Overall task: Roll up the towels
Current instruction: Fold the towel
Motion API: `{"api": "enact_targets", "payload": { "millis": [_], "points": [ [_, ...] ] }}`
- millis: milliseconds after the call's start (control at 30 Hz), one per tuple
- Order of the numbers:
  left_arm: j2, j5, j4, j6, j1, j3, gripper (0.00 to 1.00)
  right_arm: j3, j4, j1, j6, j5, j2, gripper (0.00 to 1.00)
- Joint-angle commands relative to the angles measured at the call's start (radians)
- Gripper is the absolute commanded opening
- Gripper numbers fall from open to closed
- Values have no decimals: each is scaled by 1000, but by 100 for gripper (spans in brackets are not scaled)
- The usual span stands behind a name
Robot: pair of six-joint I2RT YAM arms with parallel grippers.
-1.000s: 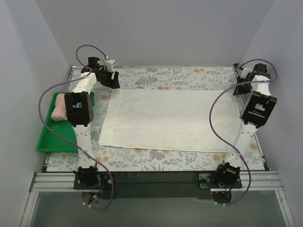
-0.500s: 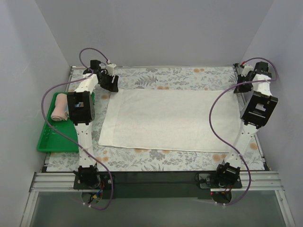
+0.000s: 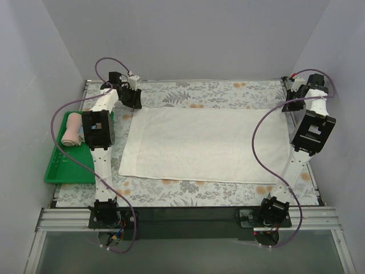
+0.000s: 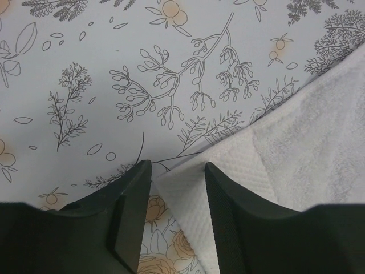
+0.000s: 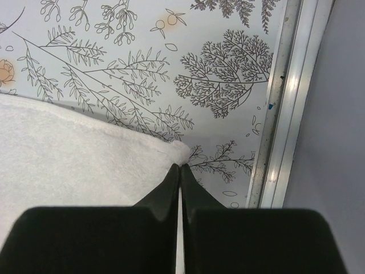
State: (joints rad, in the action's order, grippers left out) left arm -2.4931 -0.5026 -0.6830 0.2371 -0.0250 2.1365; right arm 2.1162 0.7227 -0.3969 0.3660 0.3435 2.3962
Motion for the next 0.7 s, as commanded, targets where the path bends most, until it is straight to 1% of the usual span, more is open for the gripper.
{"api": "enact_targets", "payload": {
  "millis": [0,33,100,233,267,333,467,500,600,633,667],
  "points": [
    [3,-51,-12,24,-3,26,39,-7,-17,-7,10,19,-68,1],
    [2,-48,-10,27,-4,25,37,-7,-19,-7,11,19,-69,1],
    [2,-45,-12,31,-3,25,37,-12,-19,-5,14,19,-71,1],
    [13,-45,-26,45,-3,23,46,-12,-19,-7,16,20,-71,1],
    [14,-51,-30,47,-3,25,48,-12,-17,-5,17,20,-69,1],
    [22,-60,-39,48,-4,22,47,-13,-17,-7,17,22,-68,1],
    [28,-65,-44,50,-4,19,38,-15,-17,-7,17,26,-69,1],
    [30,-65,-43,50,-4,19,33,-15,-17,-7,16,28,-69,1],
    [39,-65,-30,54,-9,19,24,-16,-16,-7,19,29,-74,1],
    [40,-65,-24,54,-10,22,19,-15,-16,-5,22,31,-78,1],
    [40,-65,-24,54,-12,26,15,-15,-19,-5,25,31,-80,1]
  ]
}}
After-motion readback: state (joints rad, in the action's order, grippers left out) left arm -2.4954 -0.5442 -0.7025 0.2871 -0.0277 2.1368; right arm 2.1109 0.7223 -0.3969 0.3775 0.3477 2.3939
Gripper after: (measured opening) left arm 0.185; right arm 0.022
